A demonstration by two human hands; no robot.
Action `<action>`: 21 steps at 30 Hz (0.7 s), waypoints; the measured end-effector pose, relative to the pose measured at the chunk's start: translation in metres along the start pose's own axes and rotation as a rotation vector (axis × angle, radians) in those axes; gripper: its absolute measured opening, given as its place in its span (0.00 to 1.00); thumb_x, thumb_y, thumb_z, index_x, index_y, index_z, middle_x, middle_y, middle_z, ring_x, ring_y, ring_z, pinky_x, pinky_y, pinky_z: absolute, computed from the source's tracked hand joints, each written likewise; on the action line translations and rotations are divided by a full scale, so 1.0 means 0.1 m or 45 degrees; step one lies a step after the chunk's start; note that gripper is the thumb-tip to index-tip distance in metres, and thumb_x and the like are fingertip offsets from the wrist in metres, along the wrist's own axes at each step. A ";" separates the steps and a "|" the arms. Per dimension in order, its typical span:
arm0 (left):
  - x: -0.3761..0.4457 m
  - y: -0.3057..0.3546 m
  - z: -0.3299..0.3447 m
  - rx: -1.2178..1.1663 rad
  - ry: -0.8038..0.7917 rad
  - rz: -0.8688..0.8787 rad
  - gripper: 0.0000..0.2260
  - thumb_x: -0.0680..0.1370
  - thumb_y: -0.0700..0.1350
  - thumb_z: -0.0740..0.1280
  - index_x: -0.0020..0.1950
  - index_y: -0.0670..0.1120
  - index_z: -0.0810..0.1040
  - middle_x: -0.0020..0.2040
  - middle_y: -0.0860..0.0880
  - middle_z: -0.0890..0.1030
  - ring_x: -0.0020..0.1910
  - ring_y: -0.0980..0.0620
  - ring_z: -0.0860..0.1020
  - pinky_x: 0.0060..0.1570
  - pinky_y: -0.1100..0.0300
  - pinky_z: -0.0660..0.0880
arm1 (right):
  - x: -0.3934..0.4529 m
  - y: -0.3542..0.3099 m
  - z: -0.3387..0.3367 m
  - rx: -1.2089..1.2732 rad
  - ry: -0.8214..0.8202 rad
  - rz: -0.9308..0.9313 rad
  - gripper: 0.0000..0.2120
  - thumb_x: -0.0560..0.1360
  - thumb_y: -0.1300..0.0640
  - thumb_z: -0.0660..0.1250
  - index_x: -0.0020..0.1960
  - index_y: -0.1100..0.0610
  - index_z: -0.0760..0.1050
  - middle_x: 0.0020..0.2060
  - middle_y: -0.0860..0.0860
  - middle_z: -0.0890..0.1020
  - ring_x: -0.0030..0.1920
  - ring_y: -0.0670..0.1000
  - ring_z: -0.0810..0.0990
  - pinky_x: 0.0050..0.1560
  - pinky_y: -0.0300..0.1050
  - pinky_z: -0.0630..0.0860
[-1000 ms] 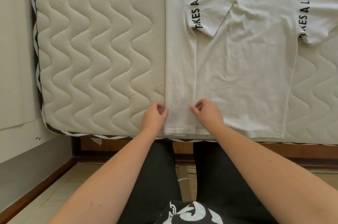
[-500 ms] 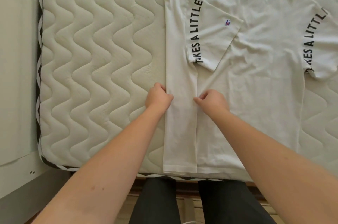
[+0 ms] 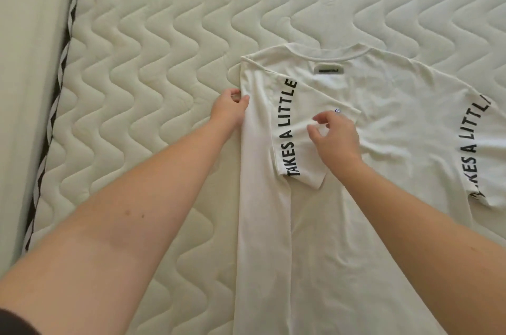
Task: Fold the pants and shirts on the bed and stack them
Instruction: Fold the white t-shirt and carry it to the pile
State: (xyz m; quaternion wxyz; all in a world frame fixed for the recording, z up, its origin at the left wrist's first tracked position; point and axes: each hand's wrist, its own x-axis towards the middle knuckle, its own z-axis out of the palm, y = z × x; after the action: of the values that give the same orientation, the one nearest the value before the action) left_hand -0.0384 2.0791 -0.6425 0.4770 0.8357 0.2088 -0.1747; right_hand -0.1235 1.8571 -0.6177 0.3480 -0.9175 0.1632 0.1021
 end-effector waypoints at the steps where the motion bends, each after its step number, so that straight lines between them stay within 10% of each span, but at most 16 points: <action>1: 0.12 0.07 0.00 -0.014 0.008 0.018 0.17 0.80 0.48 0.66 0.68 0.43 0.73 0.59 0.48 0.81 0.57 0.52 0.78 0.60 0.60 0.73 | 0.10 -0.01 0.00 -0.074 -0.017 -0.026 0.15 0.77 0.50 0.67 0.63 0.51 0.75 0.60 0.49 0.78 0.64 0.53 0.72 0.66 0.50 0.66; 8: 0.72 0.47 0.04 -0.030 0.012 0.063 0.08 0.79 0.48 0.68 0.55 0.46 0.79 0.51 0.48 0.81 0.50 0.50 0.79 0.55 0.57 0.75 | 0.69 -0.15 0.05 -0.370 -0.181 -0.105 0.32 0.79 0.48 0.64 0.78 0.50 0.55 0.75 0.51 0.62 0.75 0.56 0.57 0.73 0.53 0.51; 15: 1.01 0.57 -0.01 0.227 0.024 -0.033 0.13 0.82 0.46 0.62 0.56 0.37 0.80 0.51 0.39 0.81 0.55 0.40 0.80 0.53 0.50 0.76 | 1.05 -0.42 0.02 -0.359 -0.196 -0.053 0.06 0.80 0.52 0.62 0.55 0.49 0.75 0.56 0.51 0.78 0.60 0.56 0.73 0.59 0.52 0.66; 21: 1.00 0.57 0.01 0.376 0.099 0.100 0.10 0.81 0.49 0.65 0.54 0.43 0.78 0.50 0.45 0.80 0.54 0.44 0.79 0.46 0.58 0.72 | 1.03 -0.33 -0.06 -0.443 -0.190 0.002 0.14 0.78 0.47 0.65 0.62 0.50 0.74 0.61 0.52 0.77 0.64 0.56 0.71 0.63 0.53 0.64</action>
State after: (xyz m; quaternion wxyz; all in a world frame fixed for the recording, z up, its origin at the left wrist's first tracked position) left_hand 0.0756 2.0701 -0.6509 0.3468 0.9105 0.1663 -0.1521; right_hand -0.0157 1.8527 -0.6247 0.1950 -0.9537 0.1175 0.1967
